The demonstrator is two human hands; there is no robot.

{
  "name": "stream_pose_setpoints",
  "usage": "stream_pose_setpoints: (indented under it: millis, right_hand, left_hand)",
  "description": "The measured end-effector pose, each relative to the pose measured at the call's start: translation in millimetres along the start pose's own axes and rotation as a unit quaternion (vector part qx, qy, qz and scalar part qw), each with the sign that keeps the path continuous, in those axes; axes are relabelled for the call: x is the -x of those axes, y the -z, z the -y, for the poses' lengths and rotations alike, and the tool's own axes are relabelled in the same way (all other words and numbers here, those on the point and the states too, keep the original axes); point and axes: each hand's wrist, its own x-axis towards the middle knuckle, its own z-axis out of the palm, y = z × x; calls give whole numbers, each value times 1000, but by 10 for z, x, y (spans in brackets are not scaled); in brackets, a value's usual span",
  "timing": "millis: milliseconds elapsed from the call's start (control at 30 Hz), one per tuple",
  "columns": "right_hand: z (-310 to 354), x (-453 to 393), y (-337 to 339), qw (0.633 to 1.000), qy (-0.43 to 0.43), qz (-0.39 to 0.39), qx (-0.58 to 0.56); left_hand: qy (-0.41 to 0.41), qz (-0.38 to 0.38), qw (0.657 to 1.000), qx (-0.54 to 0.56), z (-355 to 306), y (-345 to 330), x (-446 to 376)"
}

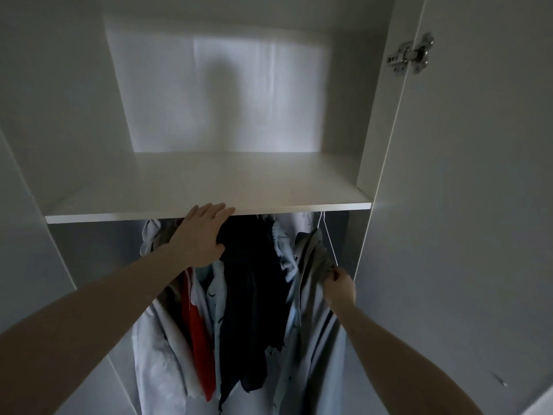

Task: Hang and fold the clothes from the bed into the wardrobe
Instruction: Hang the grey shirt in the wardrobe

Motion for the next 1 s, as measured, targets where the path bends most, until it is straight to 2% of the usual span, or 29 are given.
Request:
stream_pose_setpoints:
  millis: [200,400,667,900,1000]
  right_hand:
    - [184,-449,-237,999,21,25,3]
    - [232,-795,-474,998,40,48,-7]
    - [444,-1093,-889,994,64,82,-44]
    - [549,-1225,-1185,986,32,158,35]
    - [509,-1236,-1206,982,25,168,83]
  left_hand:
    - [16,35,999,-6,68,-7,-183]
    - [16,56,997,47,165,-48,-430]
    - [35,45,997,49,246,-126,-544]
    - [43,37,998,37,193,-105,-504]
    - [45,37,998,33,186,-98,-506]
